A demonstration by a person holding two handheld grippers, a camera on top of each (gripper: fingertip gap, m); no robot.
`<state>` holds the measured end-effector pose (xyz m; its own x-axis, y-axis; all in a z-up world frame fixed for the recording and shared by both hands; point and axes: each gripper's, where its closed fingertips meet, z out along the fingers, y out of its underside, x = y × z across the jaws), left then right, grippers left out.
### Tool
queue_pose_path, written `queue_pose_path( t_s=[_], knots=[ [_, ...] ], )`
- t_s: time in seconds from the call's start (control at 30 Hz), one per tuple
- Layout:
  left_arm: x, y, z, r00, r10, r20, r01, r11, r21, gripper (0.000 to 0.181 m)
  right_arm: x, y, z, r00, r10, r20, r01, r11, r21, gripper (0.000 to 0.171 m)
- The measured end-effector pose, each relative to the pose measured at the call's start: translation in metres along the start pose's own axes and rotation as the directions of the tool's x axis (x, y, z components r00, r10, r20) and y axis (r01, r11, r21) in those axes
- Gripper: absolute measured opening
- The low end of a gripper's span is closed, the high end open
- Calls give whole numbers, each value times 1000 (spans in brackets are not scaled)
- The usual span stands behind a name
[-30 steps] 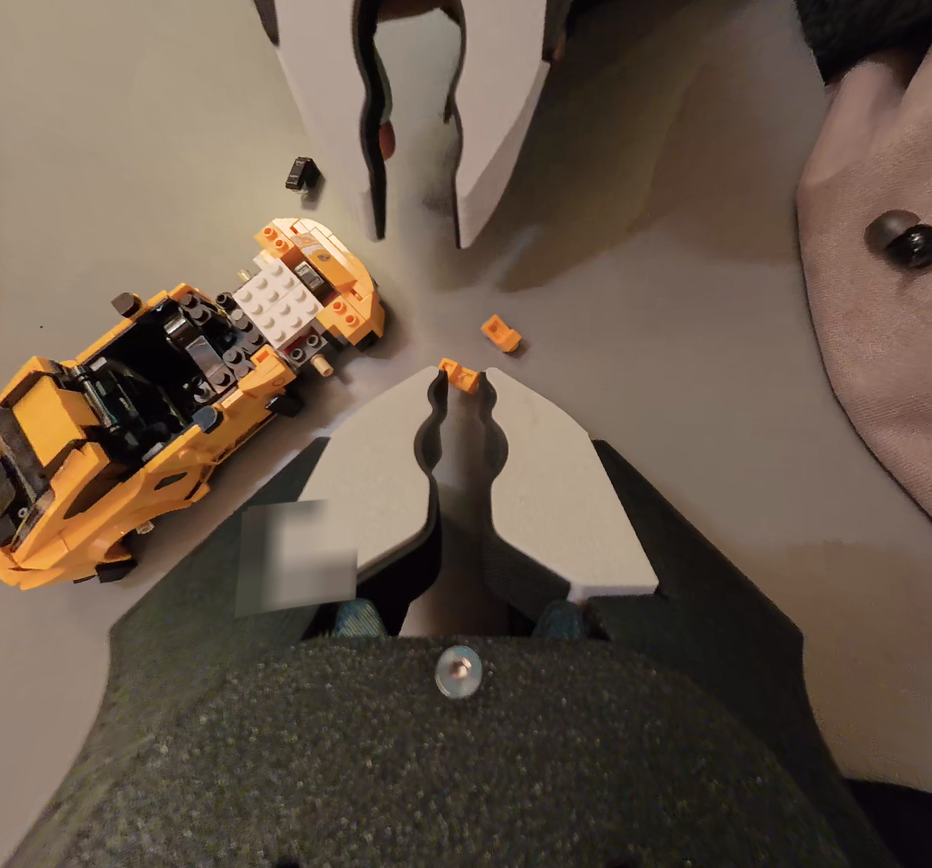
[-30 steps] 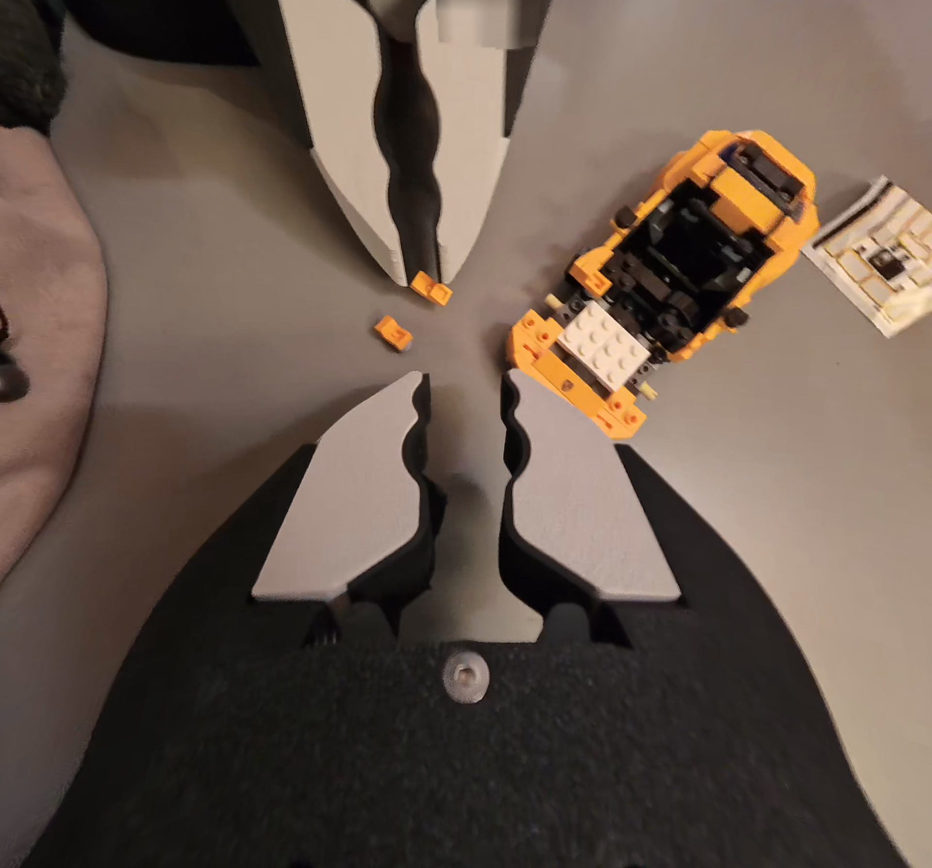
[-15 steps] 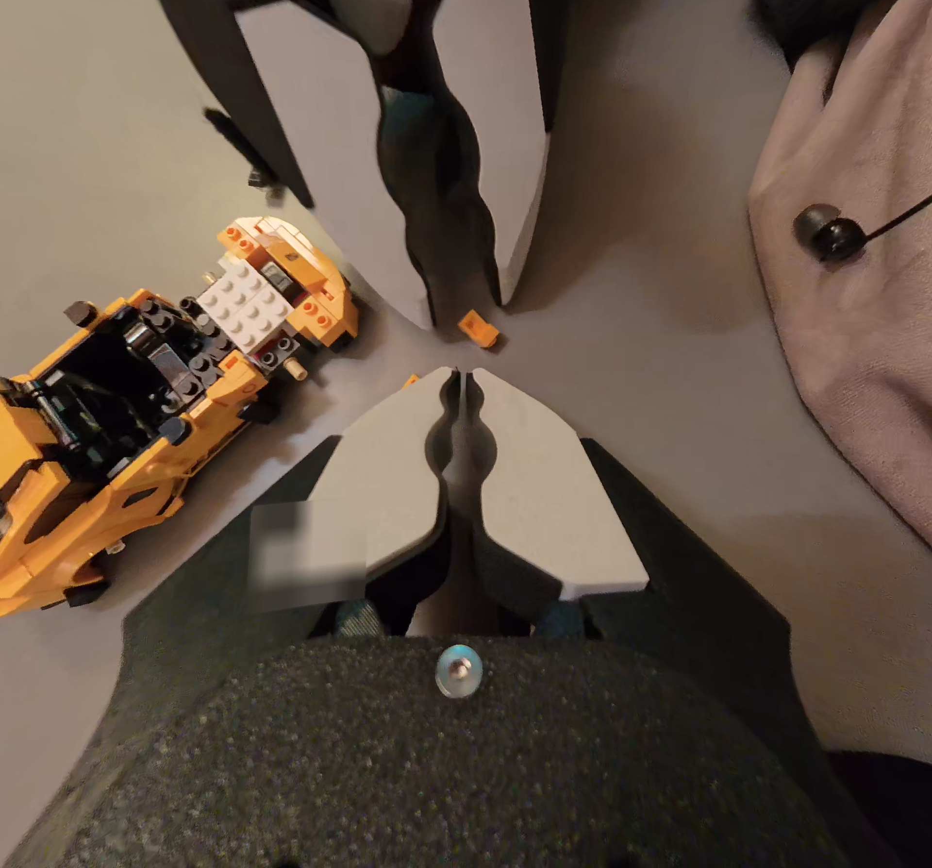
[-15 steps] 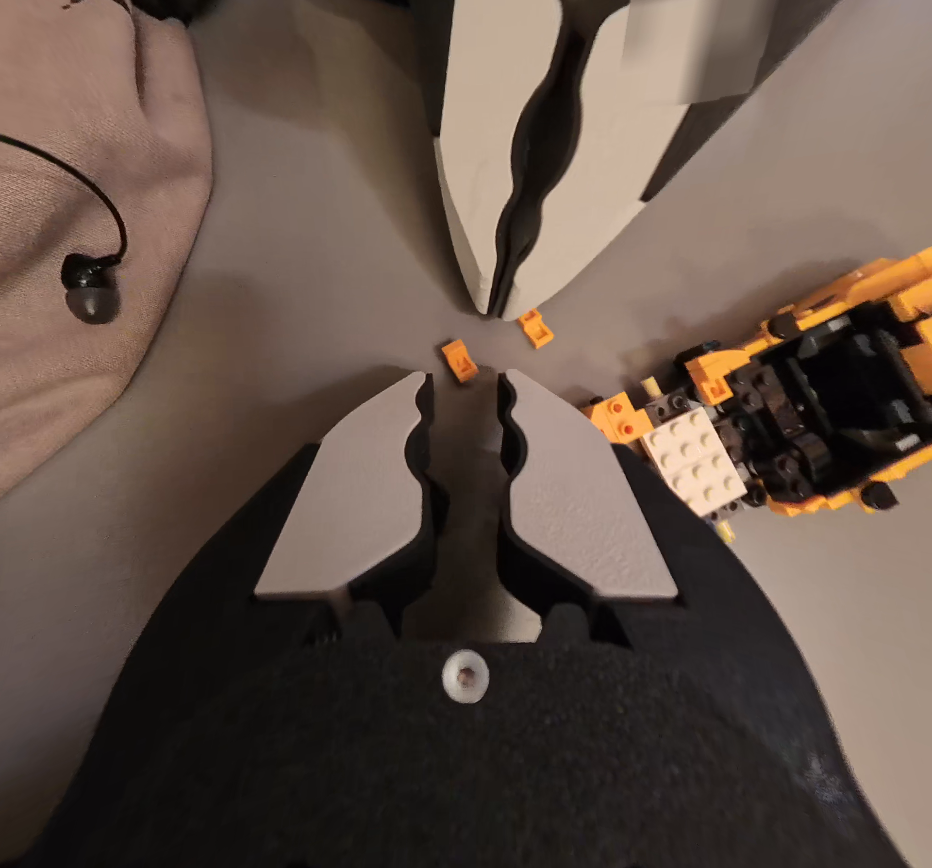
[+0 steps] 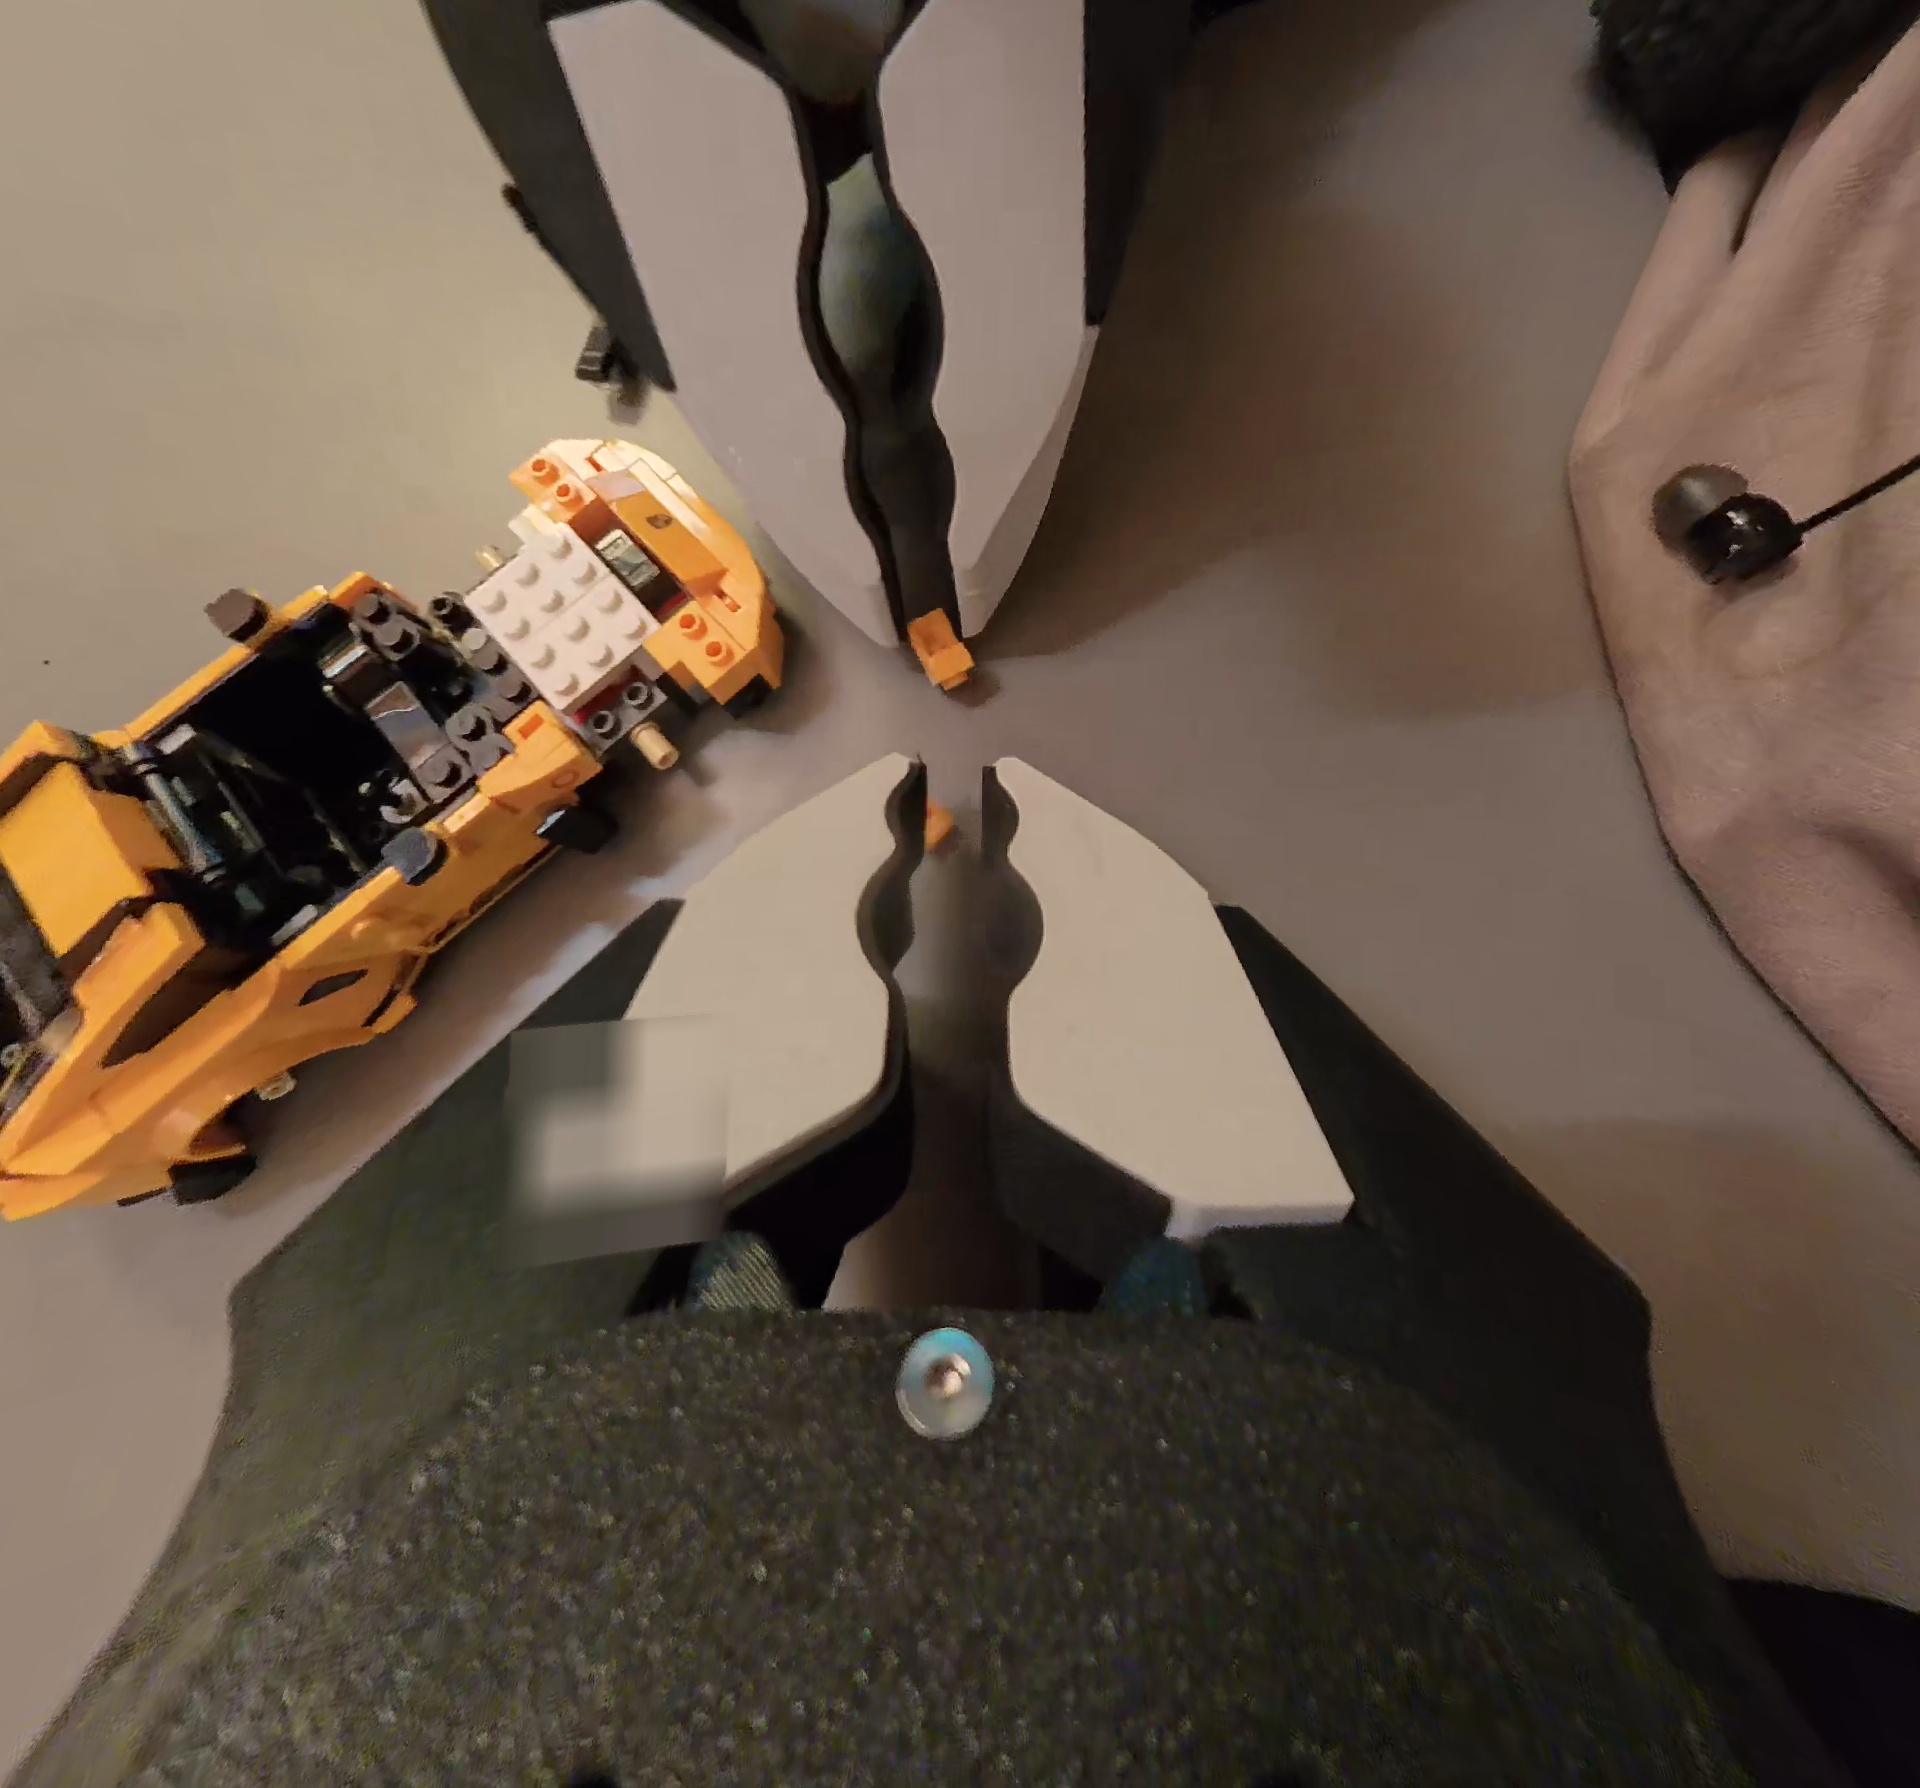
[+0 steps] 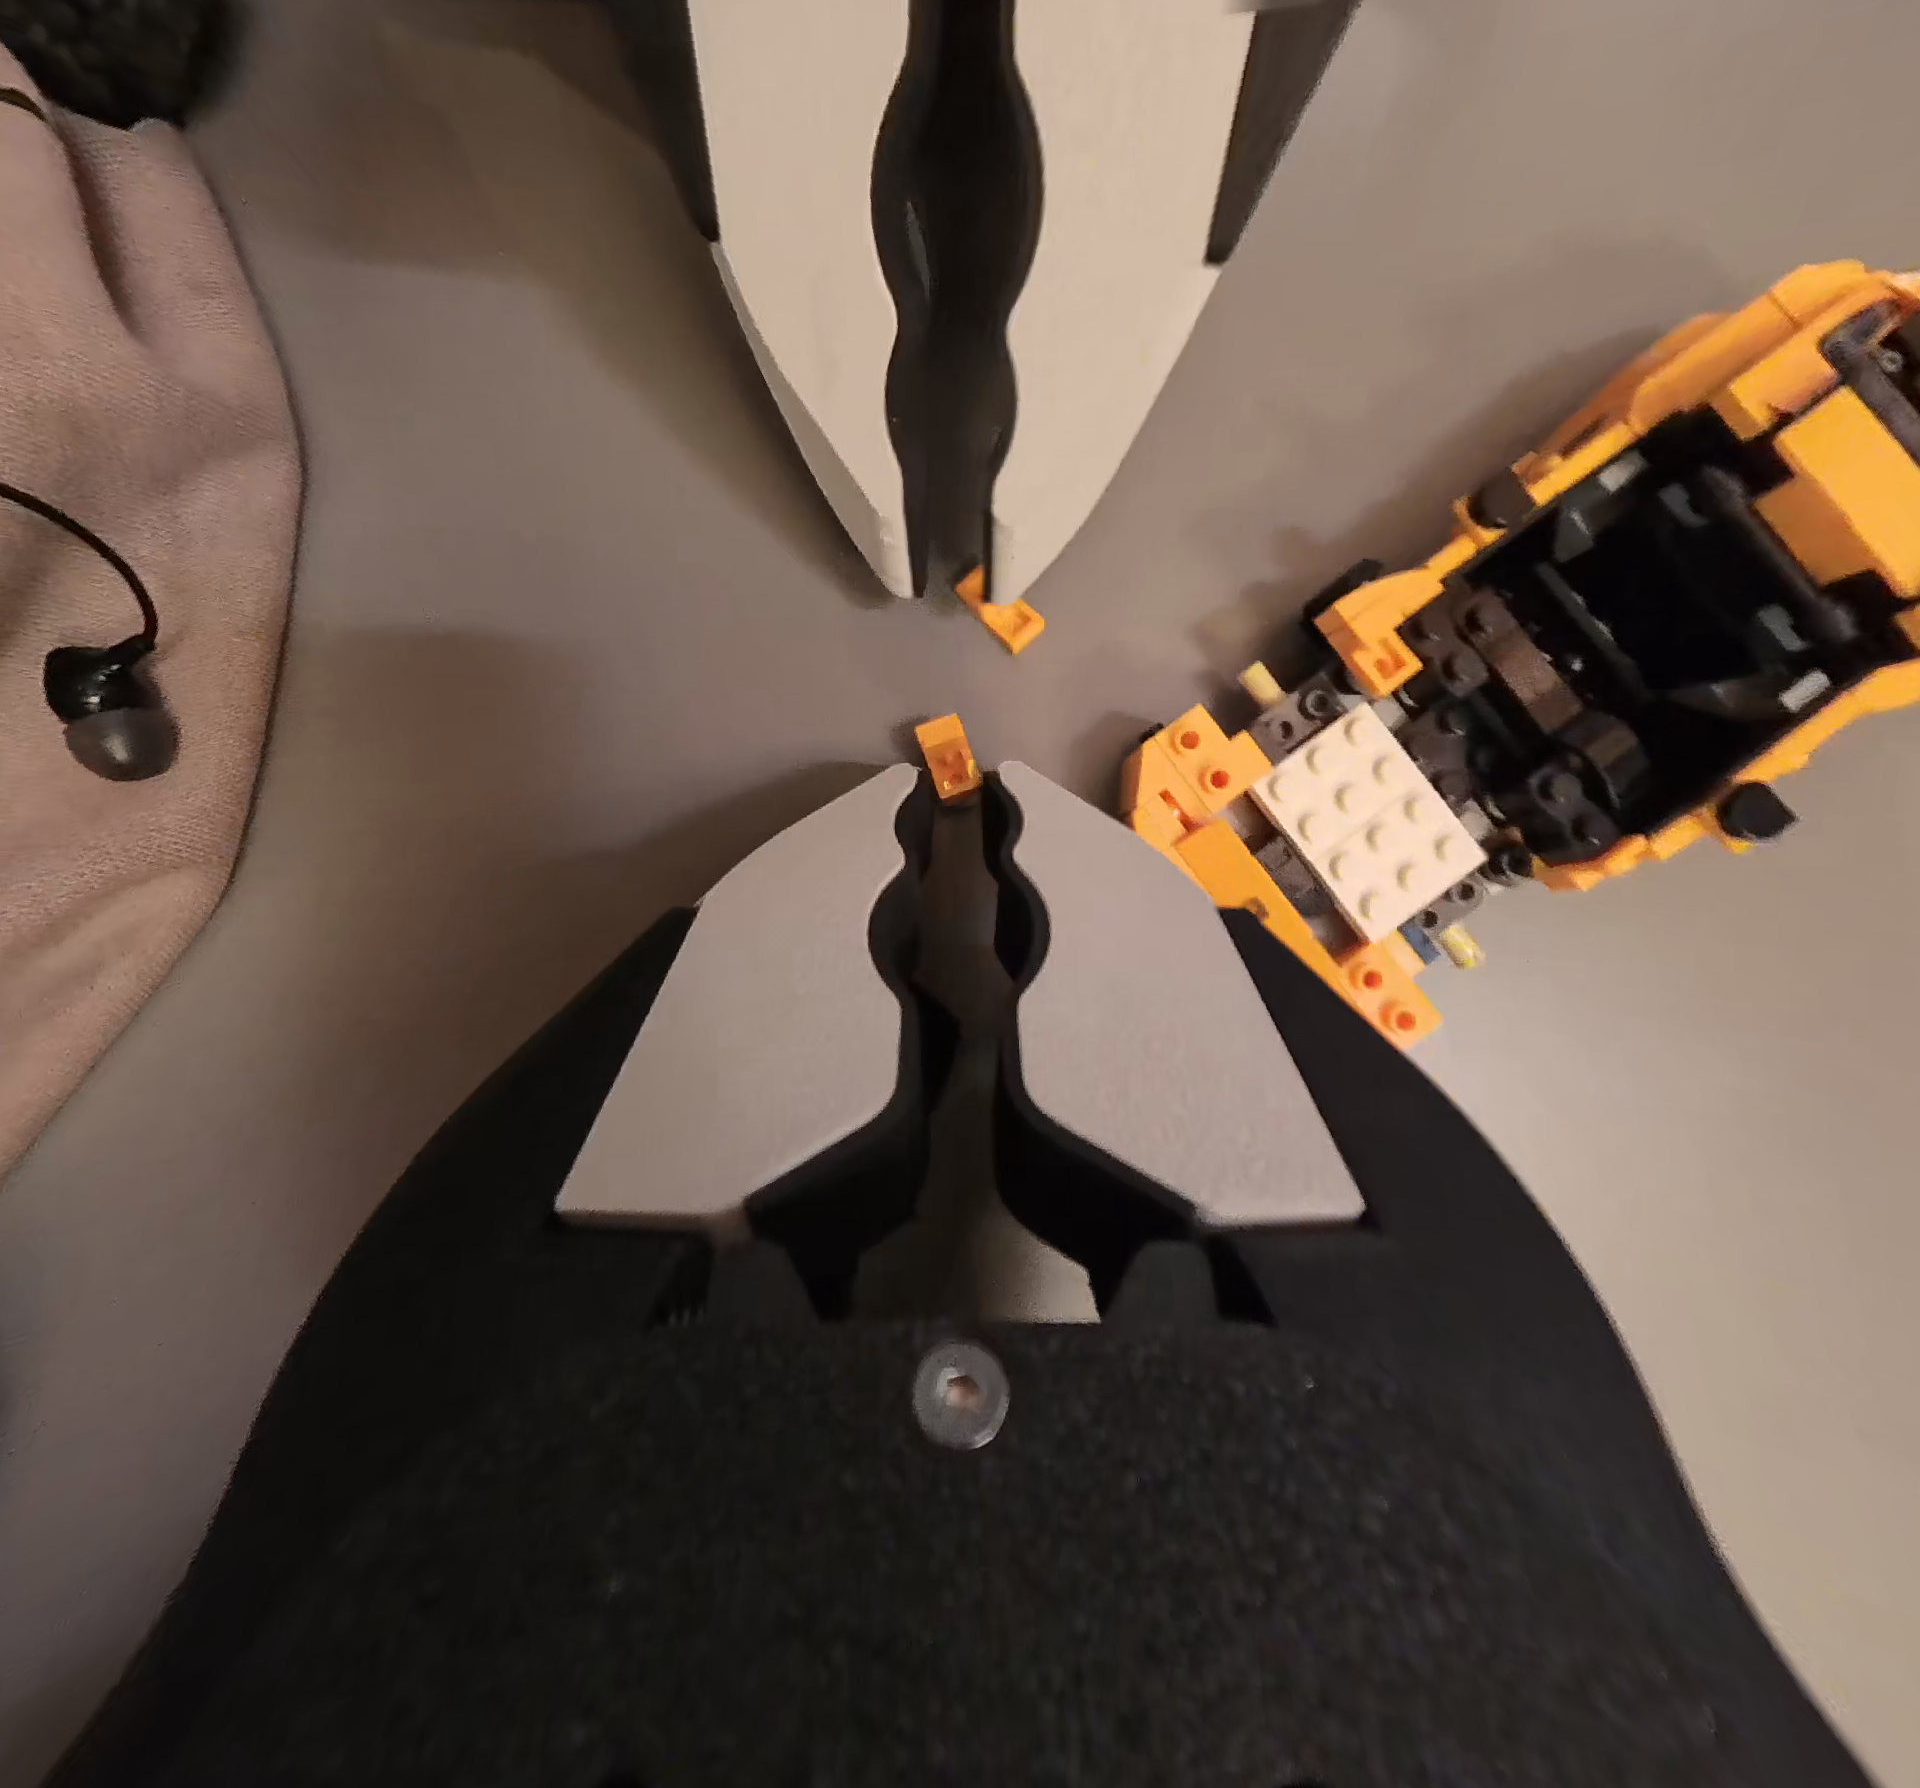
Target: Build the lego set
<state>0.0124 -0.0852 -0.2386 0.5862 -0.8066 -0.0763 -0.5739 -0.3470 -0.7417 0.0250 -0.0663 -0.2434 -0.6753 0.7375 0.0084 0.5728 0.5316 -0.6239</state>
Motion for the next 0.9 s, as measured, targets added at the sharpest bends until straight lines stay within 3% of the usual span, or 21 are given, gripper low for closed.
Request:
queue_pose_path(
  t_s=[0.2,0.47,0.73,0.9],
  knots=[
    [-15,7,2,996,-33,89,38,998,-51,23,2,7,1,998,11,-66,-12,1000,-24,8],
    [-12,9,5,997,-16,82,22,997,-77,20,4,6,-11,999,33,-34,-32,999,26,16],
    [-12,7,4,997,0,83,6,998,-63,18,54,29,-43,978,117,-173,-109,993,51,25],
    [-8,4,4,997,33,73,-30,998,-46,16,49,26,-26,987,134,-83,-128,989,78,34]
  ],
)
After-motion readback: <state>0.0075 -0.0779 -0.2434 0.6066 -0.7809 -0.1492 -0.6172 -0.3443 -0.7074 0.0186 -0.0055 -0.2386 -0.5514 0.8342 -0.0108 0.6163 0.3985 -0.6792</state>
